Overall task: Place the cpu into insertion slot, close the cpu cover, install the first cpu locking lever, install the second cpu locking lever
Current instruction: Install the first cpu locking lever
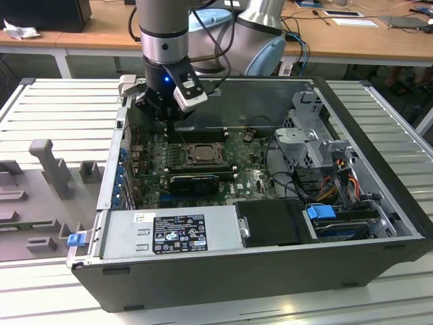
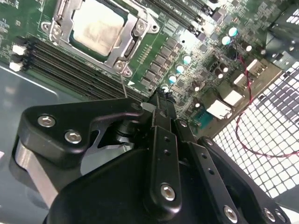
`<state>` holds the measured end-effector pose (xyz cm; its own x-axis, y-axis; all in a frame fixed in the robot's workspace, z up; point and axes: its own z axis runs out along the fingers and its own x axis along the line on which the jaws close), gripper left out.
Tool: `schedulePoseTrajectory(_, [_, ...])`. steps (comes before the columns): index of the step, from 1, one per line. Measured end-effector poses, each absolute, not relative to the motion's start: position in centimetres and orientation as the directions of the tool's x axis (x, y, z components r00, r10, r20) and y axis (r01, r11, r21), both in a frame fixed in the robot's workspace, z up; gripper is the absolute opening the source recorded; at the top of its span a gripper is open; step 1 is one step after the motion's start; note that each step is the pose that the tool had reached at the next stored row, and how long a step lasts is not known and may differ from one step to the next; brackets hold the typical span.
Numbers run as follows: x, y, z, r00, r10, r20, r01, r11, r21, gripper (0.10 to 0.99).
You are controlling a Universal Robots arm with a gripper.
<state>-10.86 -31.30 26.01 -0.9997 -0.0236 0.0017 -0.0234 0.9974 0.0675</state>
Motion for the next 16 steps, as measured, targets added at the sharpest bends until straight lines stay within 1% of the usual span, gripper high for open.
schedulePoseTrajectory(7, [-10.8,-29.3,25.8,-1.000,-0.024,0.002,-0.024,0.997,0.068,0.106])
schedulePoseTrajectory(16, [-6.1,-29.3,25.8,-1.000,-0.023,0.003,-0.023,0.997,0.070,0.106])
